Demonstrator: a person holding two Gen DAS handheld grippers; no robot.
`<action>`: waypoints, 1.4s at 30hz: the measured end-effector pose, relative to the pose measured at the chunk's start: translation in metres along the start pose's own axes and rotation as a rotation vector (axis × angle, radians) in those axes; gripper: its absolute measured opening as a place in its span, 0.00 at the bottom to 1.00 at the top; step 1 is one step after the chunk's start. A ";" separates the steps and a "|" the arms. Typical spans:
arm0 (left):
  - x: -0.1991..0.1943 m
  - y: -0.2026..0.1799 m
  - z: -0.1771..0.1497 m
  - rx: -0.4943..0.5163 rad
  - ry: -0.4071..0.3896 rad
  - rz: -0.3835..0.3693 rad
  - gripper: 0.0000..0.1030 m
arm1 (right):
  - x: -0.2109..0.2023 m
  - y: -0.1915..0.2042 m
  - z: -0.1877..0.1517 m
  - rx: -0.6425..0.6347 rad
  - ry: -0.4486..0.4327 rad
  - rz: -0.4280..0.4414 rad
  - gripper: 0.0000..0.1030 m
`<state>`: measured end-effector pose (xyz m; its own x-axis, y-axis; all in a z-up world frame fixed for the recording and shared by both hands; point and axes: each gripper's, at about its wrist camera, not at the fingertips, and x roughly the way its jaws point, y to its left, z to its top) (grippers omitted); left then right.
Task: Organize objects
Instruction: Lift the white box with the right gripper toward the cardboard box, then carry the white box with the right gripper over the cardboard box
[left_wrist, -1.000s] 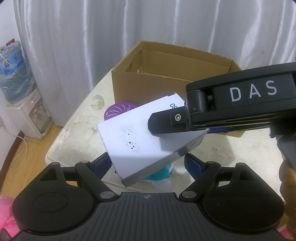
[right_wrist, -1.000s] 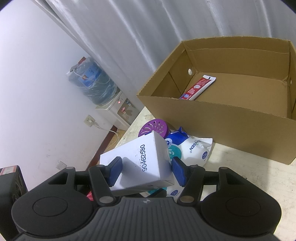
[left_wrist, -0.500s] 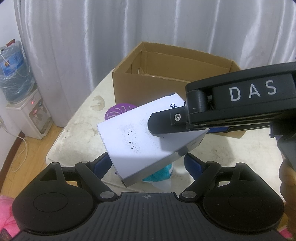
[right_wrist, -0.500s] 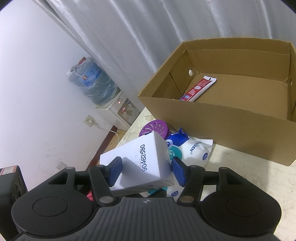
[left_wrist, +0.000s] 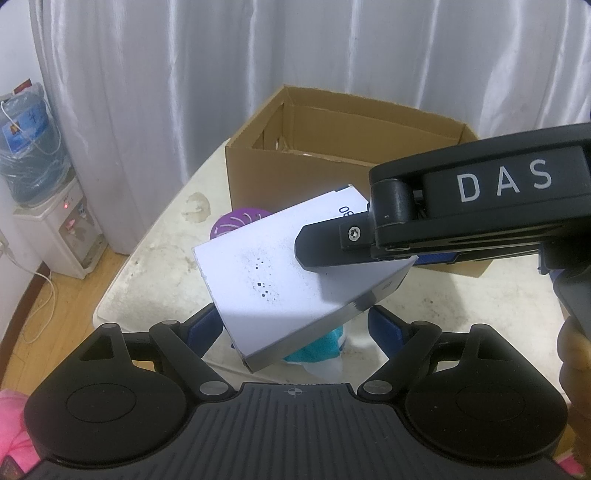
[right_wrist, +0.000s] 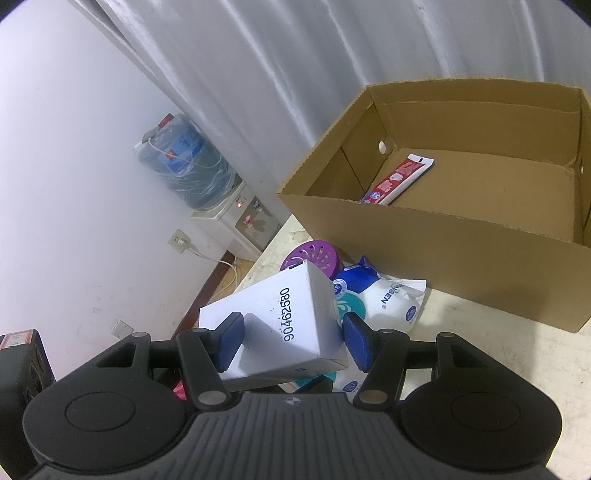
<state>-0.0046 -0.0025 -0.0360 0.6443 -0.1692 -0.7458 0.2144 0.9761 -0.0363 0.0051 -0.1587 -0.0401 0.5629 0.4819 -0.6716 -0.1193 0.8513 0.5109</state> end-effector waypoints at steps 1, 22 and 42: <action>0.000 0.000 0.001 0.000 0.000 0.000 0.83 | 0.000 0.000 0.000 0.000 0.000 0.000 0.61; -0.007 -0.008 0.013 0.019 -0.052 0.005 0.83 | -0.021 0.001 0.006 -0.004 -0.061 0.002 0.61; 0.000 -0.034 0.060 0.079 -0.155 -0.014 0.83 | -0.061 -0.019 0.056 0.010 -0.204 0.003 0.61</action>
<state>0.0327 -0.0442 0.0052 0.7450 -0.2081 -0.6338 0.2777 0.9606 0.0110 0.0185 -0.2159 0.0210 0.7168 0.4314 -0.5478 -0.1139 0.8476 0.5183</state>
